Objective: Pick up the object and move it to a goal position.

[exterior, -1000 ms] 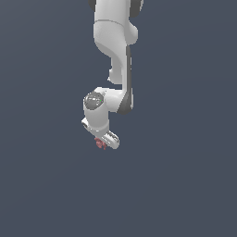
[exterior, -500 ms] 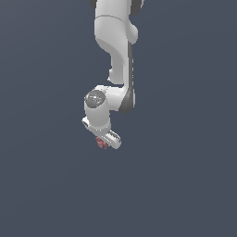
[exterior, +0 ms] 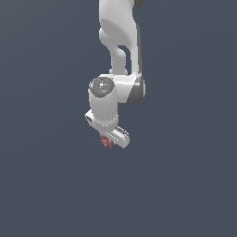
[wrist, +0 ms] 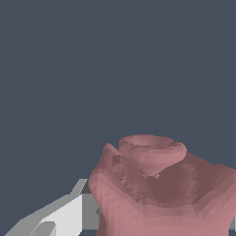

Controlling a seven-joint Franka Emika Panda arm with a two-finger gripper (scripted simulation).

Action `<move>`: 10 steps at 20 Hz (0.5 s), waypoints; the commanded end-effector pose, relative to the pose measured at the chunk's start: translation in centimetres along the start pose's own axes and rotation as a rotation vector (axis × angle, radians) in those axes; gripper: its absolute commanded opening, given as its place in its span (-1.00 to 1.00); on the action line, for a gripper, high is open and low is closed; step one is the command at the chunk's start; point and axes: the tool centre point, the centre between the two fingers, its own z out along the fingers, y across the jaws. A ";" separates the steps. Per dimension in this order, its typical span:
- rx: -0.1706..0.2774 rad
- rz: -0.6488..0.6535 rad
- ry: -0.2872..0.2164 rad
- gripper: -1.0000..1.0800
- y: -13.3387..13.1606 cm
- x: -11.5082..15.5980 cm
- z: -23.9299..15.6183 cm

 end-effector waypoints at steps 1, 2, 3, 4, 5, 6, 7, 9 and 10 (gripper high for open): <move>0.000 0.000 0.001 -1.00 -1.4 0.0 -2.3; 0.000 0.000 0.001 -1.00 -1.9 0.0 -3.2; -0.001 0.000 0.001 -1.00 -2.5 0.0 -4.2; -0.001 0.000 0.001 -1.00 -3.1 0.0 -5.1; -0.001 0.000 0.001 -1.00 -3.7 0.1 -6.1; -0.001 0.000 0.001 -1.00 -4.3 0.1 -7.0; -0.001 0.000 0.001 -1.00 -4.8 0.1 -8.0; -0.001 0.000 0.001 -1.00 -6.0 0.2 -9.8; -0.001 0.000 0.001 -1.00 -6.5 0.2 -10.6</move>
